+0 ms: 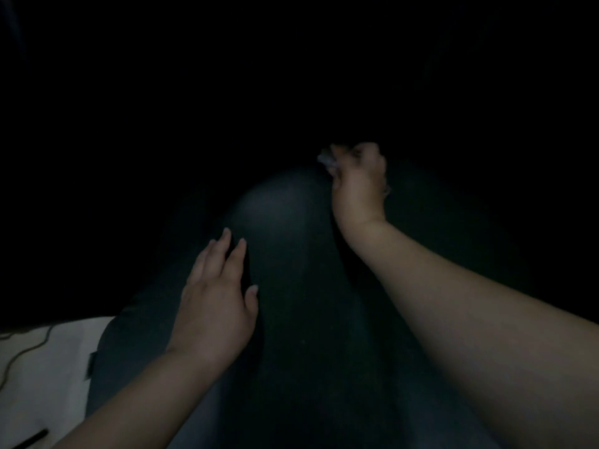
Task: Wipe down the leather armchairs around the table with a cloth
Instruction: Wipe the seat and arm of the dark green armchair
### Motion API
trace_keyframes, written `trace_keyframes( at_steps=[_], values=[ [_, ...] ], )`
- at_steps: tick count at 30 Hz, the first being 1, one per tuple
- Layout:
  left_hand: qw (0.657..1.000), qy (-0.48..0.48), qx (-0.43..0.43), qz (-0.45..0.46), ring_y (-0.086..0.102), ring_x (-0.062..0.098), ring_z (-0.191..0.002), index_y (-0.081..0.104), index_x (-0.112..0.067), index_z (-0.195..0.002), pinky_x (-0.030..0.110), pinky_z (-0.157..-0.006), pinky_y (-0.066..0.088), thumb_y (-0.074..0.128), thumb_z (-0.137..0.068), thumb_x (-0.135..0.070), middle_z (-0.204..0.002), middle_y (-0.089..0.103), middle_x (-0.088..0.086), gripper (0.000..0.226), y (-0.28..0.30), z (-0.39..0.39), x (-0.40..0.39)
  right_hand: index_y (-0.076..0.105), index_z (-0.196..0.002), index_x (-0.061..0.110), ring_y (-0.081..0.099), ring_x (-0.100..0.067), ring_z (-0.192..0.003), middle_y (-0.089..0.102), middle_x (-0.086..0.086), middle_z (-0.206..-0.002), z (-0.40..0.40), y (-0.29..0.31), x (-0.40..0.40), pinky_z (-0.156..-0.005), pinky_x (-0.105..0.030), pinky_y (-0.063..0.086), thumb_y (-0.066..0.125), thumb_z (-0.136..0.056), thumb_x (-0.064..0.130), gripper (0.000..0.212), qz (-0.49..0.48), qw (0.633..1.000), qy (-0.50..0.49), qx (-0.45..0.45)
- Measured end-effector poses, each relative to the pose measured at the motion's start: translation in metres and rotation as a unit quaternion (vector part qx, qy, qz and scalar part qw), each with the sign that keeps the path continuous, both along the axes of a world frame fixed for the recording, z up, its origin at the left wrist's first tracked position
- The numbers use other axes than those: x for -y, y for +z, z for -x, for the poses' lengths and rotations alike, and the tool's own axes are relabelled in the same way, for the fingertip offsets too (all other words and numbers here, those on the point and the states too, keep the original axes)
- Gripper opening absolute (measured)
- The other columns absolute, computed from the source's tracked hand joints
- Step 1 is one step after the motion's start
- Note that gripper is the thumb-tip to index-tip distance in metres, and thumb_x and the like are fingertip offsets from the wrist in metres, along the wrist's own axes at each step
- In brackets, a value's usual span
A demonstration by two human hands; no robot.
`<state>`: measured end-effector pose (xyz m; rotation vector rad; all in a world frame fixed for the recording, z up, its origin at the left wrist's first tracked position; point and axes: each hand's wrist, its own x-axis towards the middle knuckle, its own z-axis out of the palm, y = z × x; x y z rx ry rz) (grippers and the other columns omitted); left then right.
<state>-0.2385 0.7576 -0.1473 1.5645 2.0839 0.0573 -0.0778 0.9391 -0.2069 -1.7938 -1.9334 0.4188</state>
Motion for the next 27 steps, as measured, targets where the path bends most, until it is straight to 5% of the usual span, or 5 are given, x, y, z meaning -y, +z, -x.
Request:
trace_keyframes(
  at_steps=[6, 12, 17, 22, 27],
  values=[
    [1.000, 0.025, 0.019, 0.000, 0.004, 0.017, -0.148, 0.022, -0.017, -0.153, 0.024, -0.116, 0.000, 0.056, -0.094, -0.028, -0.162, 0.005, 0.000, 0.068, 0.008, 0.011, 0.015, 0.059, -0.127, 0.019, 0.052, -0.040, -0.103, 0.055, -0.020, -0.119, 0.010, 0.024, 0.098, -0.083, -0.047, 0.045, 0.064, -0.082, 0.008, 0.046, 0.077, 0.956, 0.282, 0.011],
    [0.999, 0.012, 0.028, 0.029, 0.002, 0.017, -0.148, 0.018, -0.018, -0.154, 0.028, -0.118, 0.004, 0.052, -0.096, -0.030, -0.163, 0.000, -0.003, 0.068, 0.030, 0.021, 0.032, 0.057, -0.127, 0.032, 0.045, -0.020, -0.104, 0.060, -0.005, -0.113, -0.063, 0.039, 0.190, -0.076, -0.033, 0.047, 0.081, -0.069, 0.016, 0.065, 0.115, 0.891, 0.434, 0.073],
    [0.998, -0.026, 0.011, 0.055, 0.008, 0.021, -0.148, 0.018, -0.017, -0.154, 0.031, -0.120, 0.009, 0.052, -0.095, -0.030, -0.163, 0.004, 0.001, 0.069, 0.055, 0.026, 0.042, 0.062, -0.098, 0.043, 0.053, -0.012, -0.099, 0.053, 0.008, -0.105, -0.100, 0.068, 0.202, -0.094, -0.035, 0.043, 0.057, -0.089, 0.049, 0.012, 0.190, 0.937, 0.276, 0.094],
    [0.994, -0.092, -0.027, 0.048, 0.020, 0.026, -0.145, 0.023, -0.014, -0.153, 0.030, -0.119, 0.010, 0.053, -0.094, -0.030, -0.160, 0.020, 0.008, 0.068, 0.102, 0.019, 0.046, 0.062, -0.124, 0.021, 0.046, -0.025, -0.102, 0.047, -0.009, -0.110, -0.084, 0.137, 0.179, -0.086, -0.041, 0.047, 0.064, -0.087, 0.009, 0.039, 0.159, 0.980, 0.117, 0.010],
    [0.991, -0.114, -0.042, 0.058, 0.027, 0.020, -0.142, 0.024, -0.019, -0.152, 0.030, -0.118, 0.017, 0.046, -0.097, -0.034, -0.157, 0.029, 0.002, 0.061, 0.163, 0.020, 0.062, 0.058, -0.128, 0.024, 0.044, -0.018, -0.101, 0.037, 0.003, -0.105, -0.070, 0.209, 0.174, -0.089, -0.034, 0.043, 0.061, -0.090, 0.016, 0.040, 0.166, 0.982, 0.085, -0.028]
  ],
)
